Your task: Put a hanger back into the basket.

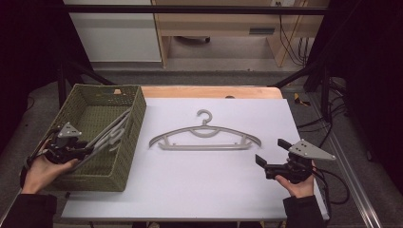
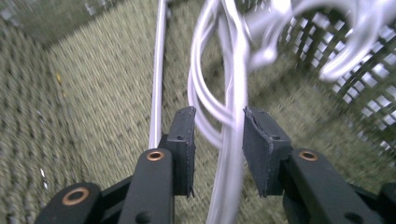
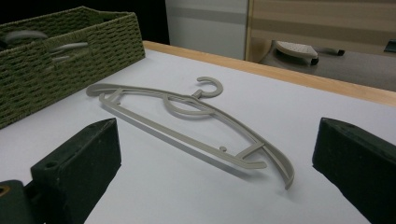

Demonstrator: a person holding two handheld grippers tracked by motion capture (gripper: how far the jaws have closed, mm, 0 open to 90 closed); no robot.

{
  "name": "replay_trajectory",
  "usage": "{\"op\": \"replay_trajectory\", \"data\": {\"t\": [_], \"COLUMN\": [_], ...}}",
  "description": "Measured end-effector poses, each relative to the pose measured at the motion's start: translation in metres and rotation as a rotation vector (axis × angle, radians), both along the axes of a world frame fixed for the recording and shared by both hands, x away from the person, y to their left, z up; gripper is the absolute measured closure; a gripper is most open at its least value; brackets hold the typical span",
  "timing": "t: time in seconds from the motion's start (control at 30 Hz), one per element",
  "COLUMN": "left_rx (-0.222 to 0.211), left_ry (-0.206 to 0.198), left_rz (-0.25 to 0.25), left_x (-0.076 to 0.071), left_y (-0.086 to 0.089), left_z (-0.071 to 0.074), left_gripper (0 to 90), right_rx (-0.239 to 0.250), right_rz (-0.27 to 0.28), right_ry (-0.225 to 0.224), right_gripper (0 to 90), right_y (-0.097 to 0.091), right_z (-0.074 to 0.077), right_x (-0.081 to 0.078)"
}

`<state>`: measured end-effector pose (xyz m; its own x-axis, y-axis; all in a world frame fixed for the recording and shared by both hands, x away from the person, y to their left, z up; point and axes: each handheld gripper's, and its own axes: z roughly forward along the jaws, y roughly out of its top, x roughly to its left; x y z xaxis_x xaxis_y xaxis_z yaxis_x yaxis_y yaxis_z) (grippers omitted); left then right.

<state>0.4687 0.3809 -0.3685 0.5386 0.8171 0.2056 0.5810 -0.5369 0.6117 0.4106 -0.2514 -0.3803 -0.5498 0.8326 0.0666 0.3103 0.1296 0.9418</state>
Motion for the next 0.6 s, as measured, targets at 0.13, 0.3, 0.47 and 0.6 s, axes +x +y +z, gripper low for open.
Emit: {"op": "replay_trajectory", "data": {"t": [0.13,0.3,0.47,0.6], "left_rx": [-0.040,-0.108,-0.218,-0.305], "left_ry": [-0.050,-0.121,-0.211,-0.250], "left_rz": [-0.025,-0.043,-0.074,-0.114], "left_x": [-0.007,-0.014,-0.023,-0.029], "left_y": [-0.009,-0.023,-0.036,-0.047], "left_z": [0.010,0.018,0.027,0.032], "left_gripper": [59.9,48.9,38.0,29.1], "right_rx": [0.002,0.006,0.010,0.008], "right_rz": [0.001,0.003,-0.001,0.002], "right_ry": [-0.002,-0.005,-0.003,-0.005], "right_gripper": [1.2,1.2,1.1,1.0], "right_y": [-0.001,-0.002,-0.002,-0.002], "right_z": [0.001,0.001,0.001,0.001], "right_x": [-0.001,-0.001,-0.001,-0.001]}}
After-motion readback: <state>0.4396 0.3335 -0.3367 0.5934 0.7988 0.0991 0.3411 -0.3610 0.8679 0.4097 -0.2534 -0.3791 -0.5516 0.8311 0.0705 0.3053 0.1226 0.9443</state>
